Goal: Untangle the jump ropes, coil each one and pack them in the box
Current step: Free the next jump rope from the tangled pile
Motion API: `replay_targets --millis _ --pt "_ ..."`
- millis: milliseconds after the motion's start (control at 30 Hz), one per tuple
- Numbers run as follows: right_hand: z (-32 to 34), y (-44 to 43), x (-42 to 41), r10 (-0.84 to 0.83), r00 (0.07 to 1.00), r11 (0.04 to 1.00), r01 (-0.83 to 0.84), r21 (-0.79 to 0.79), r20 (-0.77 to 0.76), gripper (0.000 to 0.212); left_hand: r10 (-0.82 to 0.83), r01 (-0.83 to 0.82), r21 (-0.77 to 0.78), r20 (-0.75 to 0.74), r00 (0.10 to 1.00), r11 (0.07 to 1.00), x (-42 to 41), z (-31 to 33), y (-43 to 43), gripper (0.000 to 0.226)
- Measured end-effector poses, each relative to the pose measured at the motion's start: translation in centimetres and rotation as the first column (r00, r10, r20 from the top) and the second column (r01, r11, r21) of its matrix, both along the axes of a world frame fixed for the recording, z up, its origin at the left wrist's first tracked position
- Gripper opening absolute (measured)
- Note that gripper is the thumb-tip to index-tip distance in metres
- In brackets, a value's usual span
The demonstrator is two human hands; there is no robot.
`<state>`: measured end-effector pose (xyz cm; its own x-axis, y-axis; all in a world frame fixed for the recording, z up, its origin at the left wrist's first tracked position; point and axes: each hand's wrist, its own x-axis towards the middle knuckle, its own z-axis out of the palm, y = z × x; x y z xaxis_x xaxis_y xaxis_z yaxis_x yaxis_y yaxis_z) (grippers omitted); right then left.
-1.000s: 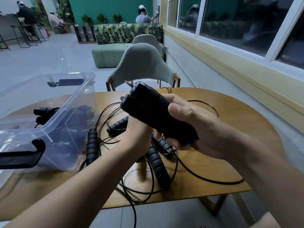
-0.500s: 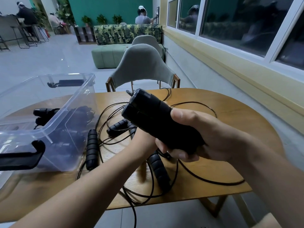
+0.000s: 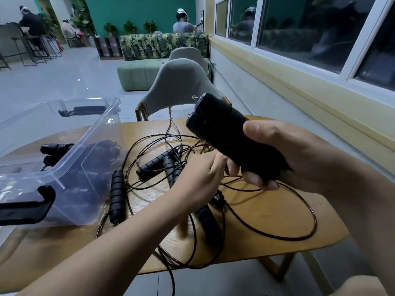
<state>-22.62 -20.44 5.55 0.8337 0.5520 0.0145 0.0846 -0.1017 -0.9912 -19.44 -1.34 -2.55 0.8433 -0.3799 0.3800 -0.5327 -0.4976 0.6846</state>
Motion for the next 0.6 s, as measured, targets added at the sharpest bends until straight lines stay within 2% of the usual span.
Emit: replay_targets --millis 67,133,300,433,500,600 --pt "0.4 -0.7 -0.1 -0.089 0.995 0.996 0.088 0.018 0.053 0.070 -0.009 0.007 -0.033 -0.065 0.998 0.999 -0.2 0.2 0.1 0.052" --pt "0.9 -1.5 -0.4 -0.202 0.977 0.979 0.199 0.042 0.067 0.066 -0.004 0.002 -0.047 -0.052 0.999 0.999 -0.3 0.5 -0.1 0.057" --pt "-0.3 -2.0 1.1 -0.451 0.865 0.886 0.464 -0.010 0.219 0.054 0.015 -0.016 0.012 0.009 1.000 1.000 -0.3 0.5 -0.1 0.041" --pt "-1.1 -2.1 1.4 -0.456 0.793 0.824 0.548 -0.145 0.403 0.046 0.015 -0.018 0.060 0.053 0.998 0.998 -0.4 0.7 0.1 0.031" --pt "-1.4 -2.1 1.5 -0.438 0.750 0.763 0.602 -0.237 0.495 0.039 0.012 -0.015 0.044 0.069 0.998 0.999 -0.3 1.2 0.6 0.026" --pt "-1.4 -1.8 1.5 -0.423 0.721 0.677 0.654 -0.338 0.548 0.037 0.006 -0.013 0.049 0.125 0.992 0.999 0.0 2.0 1.6 0.022"
